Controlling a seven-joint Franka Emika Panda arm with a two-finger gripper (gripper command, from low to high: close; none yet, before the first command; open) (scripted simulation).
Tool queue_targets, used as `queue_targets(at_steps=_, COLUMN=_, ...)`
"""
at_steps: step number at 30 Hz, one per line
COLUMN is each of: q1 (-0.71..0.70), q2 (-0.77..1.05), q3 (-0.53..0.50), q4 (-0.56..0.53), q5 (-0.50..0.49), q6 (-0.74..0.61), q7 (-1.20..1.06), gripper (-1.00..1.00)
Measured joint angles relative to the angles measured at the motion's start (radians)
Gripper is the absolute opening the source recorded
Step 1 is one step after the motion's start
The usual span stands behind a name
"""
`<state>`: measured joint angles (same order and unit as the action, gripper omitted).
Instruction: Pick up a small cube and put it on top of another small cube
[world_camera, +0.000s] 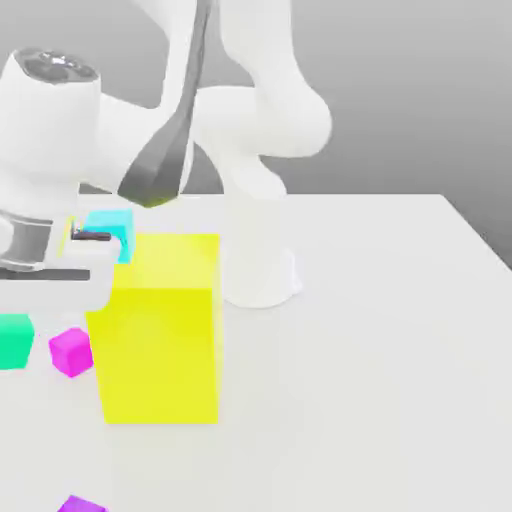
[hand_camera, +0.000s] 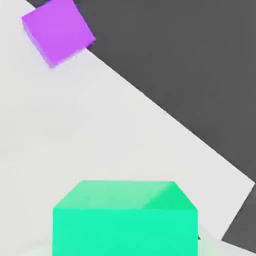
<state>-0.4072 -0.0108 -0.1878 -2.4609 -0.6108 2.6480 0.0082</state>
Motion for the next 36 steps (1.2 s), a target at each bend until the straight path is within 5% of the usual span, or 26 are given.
queue_targets(at_steps=9, q1=-0.102, q2=-0.112, q3=-0.153, q4=-0.191, q5=0.178, q6=0.012, q7=-0.468, gripper=-1.0)
queue_targets(at_steps=15, q1=-0.062, q2=-0.141, q3=-0.278, q4=-0.346, q5=0.436, q6=0.027, q7=-0.754, gripper=-1.0)
queue_targets(at_steps=36, q1=-0.024, q2=0.111, q3=-0.239, q4=-0.347, q5=0.801, q6=0.243, q7=-1.016, gripper=-1.0)
